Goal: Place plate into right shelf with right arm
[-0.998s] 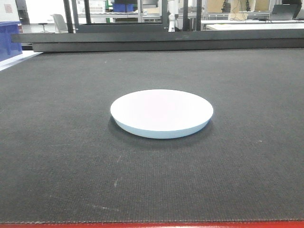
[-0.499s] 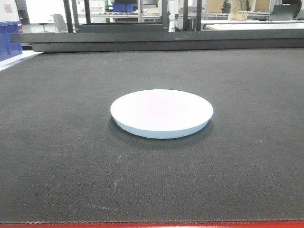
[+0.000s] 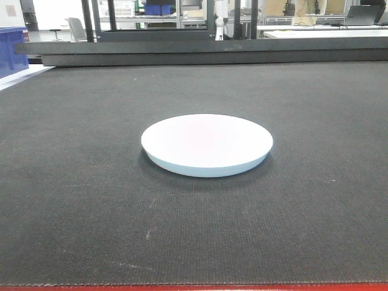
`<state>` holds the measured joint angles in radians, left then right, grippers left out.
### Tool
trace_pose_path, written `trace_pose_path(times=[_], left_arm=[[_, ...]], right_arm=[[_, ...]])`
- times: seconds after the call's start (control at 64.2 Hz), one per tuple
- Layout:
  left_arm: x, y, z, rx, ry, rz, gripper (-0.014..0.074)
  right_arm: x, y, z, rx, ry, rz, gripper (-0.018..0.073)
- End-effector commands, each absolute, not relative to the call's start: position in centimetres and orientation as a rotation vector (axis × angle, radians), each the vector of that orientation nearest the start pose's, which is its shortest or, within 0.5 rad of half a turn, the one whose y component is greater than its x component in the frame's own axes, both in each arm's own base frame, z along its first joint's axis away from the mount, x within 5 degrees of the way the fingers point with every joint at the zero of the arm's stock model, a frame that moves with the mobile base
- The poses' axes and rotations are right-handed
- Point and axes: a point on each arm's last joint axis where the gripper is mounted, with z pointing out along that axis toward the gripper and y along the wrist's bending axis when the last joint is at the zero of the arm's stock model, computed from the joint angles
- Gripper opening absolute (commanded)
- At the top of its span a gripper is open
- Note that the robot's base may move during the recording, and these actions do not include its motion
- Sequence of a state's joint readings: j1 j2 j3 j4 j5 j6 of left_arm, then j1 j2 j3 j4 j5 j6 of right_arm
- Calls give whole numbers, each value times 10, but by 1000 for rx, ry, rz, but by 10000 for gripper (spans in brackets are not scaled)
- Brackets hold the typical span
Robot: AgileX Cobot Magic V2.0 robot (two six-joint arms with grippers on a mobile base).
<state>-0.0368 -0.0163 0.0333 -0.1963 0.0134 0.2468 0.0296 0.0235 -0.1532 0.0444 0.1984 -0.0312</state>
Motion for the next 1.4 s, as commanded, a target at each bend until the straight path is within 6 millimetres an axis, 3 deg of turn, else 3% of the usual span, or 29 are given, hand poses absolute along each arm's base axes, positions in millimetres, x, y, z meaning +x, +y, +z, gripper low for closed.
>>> trace_pose_path(times=[0.0, 0.109, 0.203, 0.296, 0.452, 0.608, 0.826, 1.044, 1.387], left_arm=[[55, -1, 208, 52, 1422, 13, -47], [55, -1, 208, 52, 1422, 13, -47], [55, -1, 208, 52, 1422, 13, -47], [55, -1, 208, 52, 1422, 13, -47], [55, -1, 208, 52, 1422, 13, -47], [55, -1, 208, 52, 1422, 13, -47], [55, -1, 208, 52, 1422, 13, -47], [55, -1, 208, 52, 1422, 13, -47], [55, -1, 208, 52, 1422, 13, -47]], right_arm=[[51, 2, 290, -17, 1527, 46, 97], [72, 3, 320, -19, 1621, 46, 314], [98, 4, 333, -19, 1694, 46, 512], [127, 5, 341, -21, 1796, 48, 617], [181, 21, 356, -101, 2009, 98, 622], [234, 64, 361, -237, 2182, 205, 622], [293, 117, 337, -264, 2367, 291, 622], [335, 155, 296, -309, 2474, 297, 622], [363, 169, 251, -348, 2486, 250, 622]])
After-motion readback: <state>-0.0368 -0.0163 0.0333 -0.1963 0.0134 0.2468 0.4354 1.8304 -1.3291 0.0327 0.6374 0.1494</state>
